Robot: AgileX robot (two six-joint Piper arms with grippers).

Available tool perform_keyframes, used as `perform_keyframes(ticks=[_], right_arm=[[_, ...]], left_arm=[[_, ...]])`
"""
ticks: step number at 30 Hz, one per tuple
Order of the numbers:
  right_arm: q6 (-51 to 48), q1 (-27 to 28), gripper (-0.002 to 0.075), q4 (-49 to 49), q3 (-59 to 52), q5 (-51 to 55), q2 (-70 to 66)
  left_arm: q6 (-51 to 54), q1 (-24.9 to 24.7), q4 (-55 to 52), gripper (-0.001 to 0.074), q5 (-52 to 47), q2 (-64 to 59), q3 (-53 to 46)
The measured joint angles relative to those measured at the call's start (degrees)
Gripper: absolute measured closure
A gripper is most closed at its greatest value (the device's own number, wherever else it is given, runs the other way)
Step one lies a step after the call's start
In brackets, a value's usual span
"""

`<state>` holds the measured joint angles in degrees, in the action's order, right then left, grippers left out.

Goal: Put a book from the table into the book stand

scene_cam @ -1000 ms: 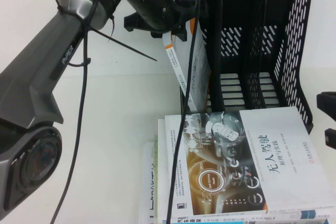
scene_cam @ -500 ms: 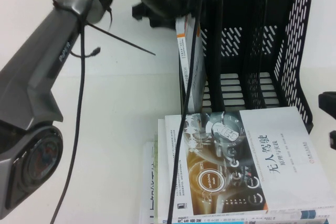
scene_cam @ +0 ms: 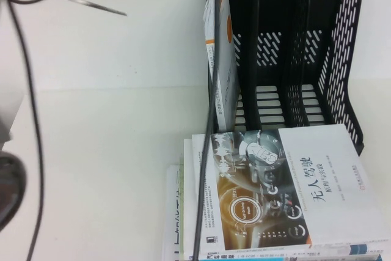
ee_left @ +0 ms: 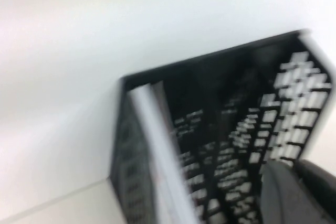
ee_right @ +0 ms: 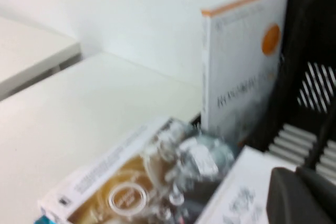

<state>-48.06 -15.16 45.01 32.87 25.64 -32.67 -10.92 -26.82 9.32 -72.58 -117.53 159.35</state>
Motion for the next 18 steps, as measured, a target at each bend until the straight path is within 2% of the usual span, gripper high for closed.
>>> perform_keyframes(ticks=[6, 10, 13, 18], right_arm=[[13.4, 0.0, 0.0721, -13.7, -9.1, -2.4, 10.5], [22.9, 0.0, 0.0721, -24.5, -12.6, 2.4, 16.4], [30.0, 0.0, 0.0721, -27.7, -13.7, 9.1, 19.0], [33.1, 0.0, 0.0721, -28.0, -14.5, 11.9, 19.8]], left_arm=[[5.7, -1.9, 4.1, 0.0733, 0.0, 6.3, 0.0], [7.2, -2.4, 6.2, 0.0734, 0.0, 10.8, 0.0], [9.6, -2.4, 6.8, 0.0734, 0.0, 14.0, 0.0], [13.0, -3.1, 7.5, 0.0734, 0.0, 18.6, 0.0]])
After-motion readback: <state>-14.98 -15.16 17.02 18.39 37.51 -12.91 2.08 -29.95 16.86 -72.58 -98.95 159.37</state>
